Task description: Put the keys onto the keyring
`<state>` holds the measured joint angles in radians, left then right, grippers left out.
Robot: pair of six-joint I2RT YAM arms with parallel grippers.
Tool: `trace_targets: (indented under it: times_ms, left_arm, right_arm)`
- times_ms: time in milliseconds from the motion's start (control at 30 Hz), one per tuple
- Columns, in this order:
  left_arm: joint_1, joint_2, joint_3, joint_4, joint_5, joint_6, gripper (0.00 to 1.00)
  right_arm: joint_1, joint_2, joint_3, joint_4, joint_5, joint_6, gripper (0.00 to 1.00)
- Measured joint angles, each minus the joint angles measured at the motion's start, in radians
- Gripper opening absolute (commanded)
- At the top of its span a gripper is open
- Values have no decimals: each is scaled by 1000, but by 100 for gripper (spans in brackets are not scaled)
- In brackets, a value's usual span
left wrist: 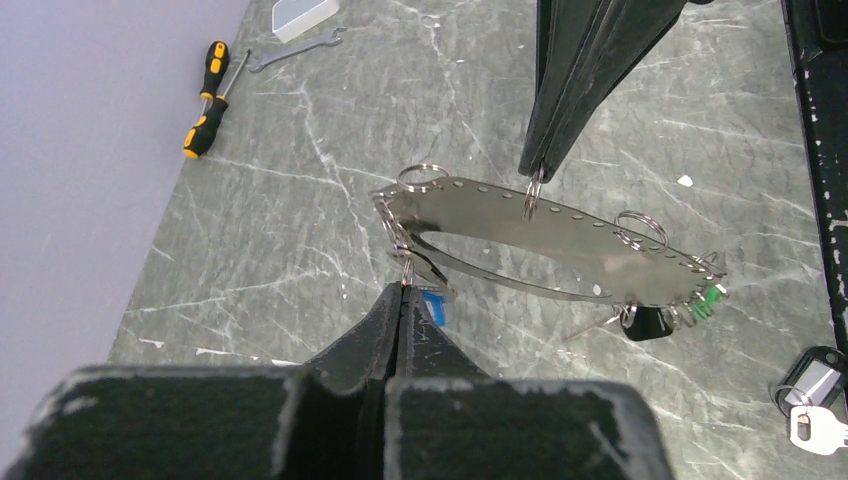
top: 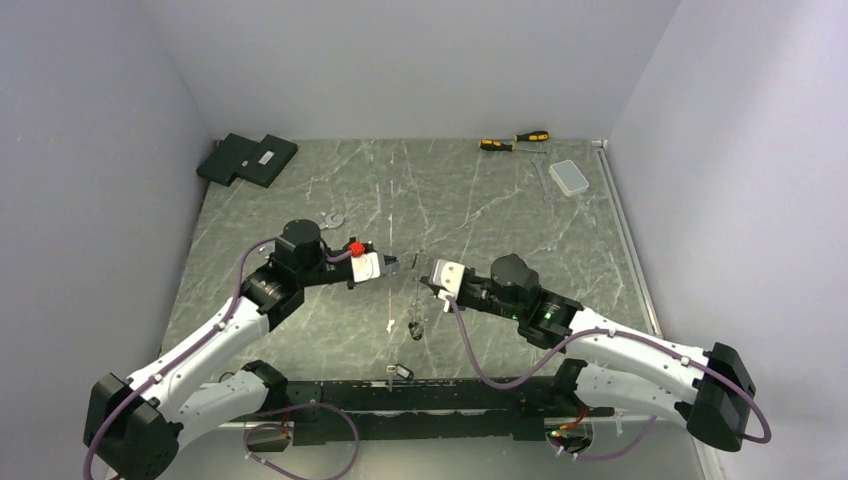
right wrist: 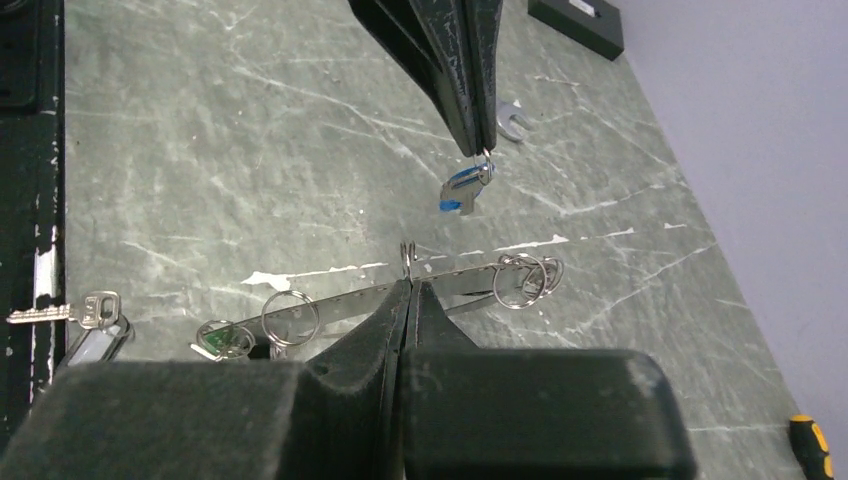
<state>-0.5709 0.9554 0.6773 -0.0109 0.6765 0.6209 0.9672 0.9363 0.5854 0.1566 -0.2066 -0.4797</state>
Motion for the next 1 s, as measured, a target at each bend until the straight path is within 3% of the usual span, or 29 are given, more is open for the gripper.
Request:
trace_targets:
  times_ms: [1000]
  left_arm:
    - [-6,46,0,-23,122,73,0]
  right_arm:
    - [-92,124,76,-60,-193,-6,0]
